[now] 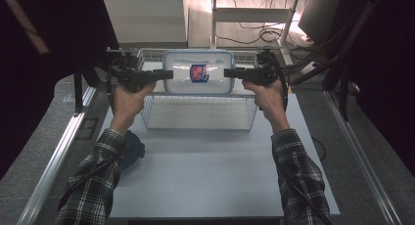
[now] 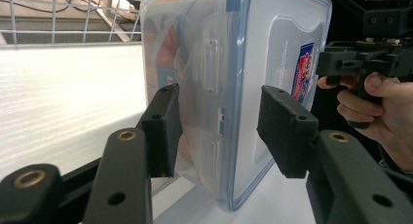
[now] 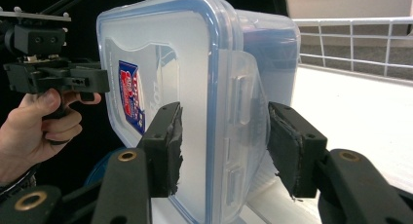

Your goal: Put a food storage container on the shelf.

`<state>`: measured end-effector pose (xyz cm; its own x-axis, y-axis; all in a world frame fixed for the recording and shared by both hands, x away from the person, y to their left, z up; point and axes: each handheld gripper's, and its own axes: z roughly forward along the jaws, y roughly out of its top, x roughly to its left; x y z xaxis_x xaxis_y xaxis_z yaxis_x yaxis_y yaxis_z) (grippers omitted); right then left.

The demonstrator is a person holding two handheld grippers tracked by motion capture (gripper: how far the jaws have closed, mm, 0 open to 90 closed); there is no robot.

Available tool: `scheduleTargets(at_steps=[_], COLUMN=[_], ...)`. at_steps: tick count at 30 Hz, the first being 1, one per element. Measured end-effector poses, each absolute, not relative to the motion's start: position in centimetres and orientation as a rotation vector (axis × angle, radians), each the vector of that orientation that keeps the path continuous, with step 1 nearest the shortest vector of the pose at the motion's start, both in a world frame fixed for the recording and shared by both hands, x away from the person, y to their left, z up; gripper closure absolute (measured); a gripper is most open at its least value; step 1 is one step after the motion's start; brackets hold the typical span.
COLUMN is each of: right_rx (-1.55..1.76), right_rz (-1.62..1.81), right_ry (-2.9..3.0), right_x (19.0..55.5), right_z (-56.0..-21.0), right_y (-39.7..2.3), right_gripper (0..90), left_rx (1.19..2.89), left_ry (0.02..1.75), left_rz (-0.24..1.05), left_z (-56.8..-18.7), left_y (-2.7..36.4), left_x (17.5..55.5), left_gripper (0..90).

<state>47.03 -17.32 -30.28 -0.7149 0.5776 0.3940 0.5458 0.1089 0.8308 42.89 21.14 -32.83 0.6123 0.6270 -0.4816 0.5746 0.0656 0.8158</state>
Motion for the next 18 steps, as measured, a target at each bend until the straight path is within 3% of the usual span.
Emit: scheduleTargets(at_steps=[18], right_rx=[1.16], right_rz=[1.629], right_ry=[2.301], right_x=[47.15], right_z=[-30.4], right_y=[-16.79], right_gripper=[44.0], left_rx=[1.641], left_ry=[0.989], left_rz=[0.094], left_z=[-33.72], left_y=[20.65], left_x=[43.38], left_gripper=[41.7])
